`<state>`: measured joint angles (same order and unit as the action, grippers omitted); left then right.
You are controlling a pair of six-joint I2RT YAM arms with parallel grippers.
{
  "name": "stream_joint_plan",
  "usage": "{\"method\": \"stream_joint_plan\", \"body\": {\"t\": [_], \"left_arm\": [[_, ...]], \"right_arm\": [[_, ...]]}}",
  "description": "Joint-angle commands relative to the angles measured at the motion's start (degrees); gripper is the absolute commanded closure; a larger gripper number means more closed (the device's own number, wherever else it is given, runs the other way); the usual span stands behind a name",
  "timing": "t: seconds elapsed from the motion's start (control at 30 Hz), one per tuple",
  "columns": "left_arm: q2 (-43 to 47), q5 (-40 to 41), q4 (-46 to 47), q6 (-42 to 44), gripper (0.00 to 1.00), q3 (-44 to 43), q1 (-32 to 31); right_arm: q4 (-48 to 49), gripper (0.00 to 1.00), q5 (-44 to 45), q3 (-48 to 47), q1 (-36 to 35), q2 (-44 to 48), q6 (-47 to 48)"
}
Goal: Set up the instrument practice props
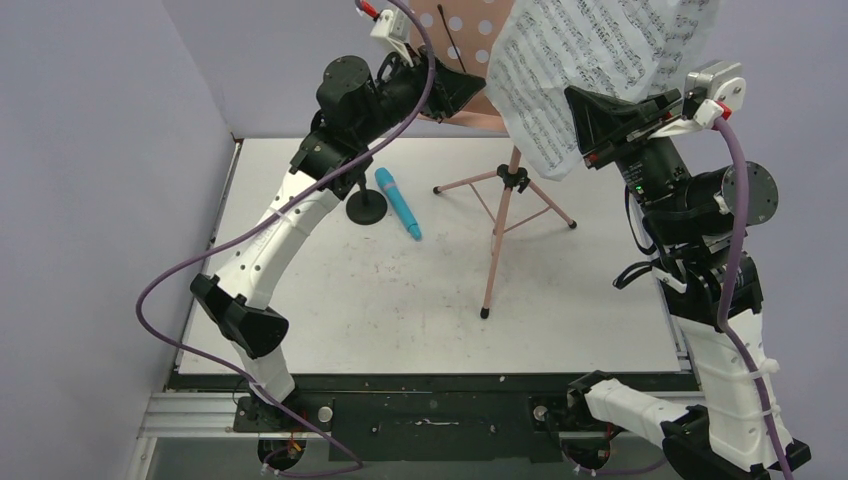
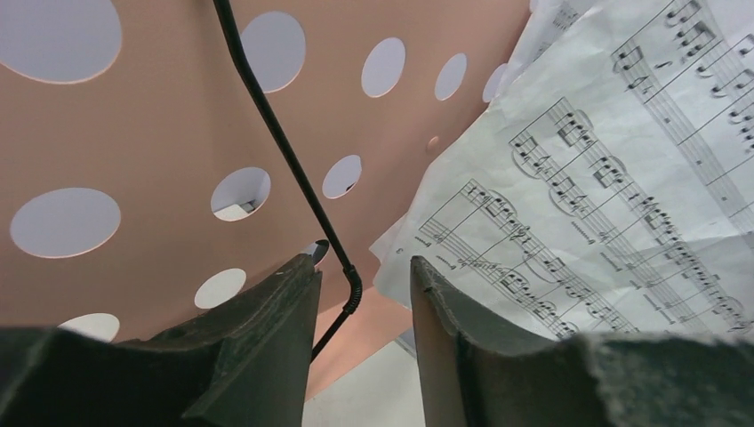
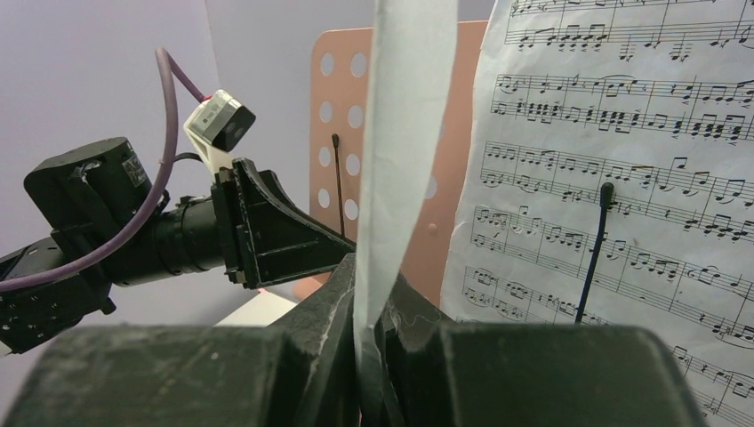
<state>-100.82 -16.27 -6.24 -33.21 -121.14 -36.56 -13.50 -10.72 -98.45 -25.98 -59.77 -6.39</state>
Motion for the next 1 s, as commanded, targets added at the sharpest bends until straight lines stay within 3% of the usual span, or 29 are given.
{"method": "stream_joint_plan", "body": {"t": [0.0, 0.43, 0.73, 0.97], "left_arm": [[-0.4, 0.9, -1.1, 1.0, 0.64, -3.9, -0.5], [2.1, 1.4, -1.0, 1.6, 0.72, -0.8, -0.5], [2.6, 1.3, 0.1, 0.8, 0.66, -0.6, -0.2], [2.6, 1.1, 1.0, 0.3, 0.8, -0.1, 0.1]], "right_arm": [[2.0, 0.95, 0.4, 0.0, -0.4, 0.0, 0.6], [3.0, 0.95, 0.3, -0.2, -0.5, -1.8, 0.5], [3.5, 0.95, 0.0, -0.4, -0.4, -2.7, 0.3], [3.3, 0.95, 0.2, -1.3, -0.4, -3.2, 0.6]]}}
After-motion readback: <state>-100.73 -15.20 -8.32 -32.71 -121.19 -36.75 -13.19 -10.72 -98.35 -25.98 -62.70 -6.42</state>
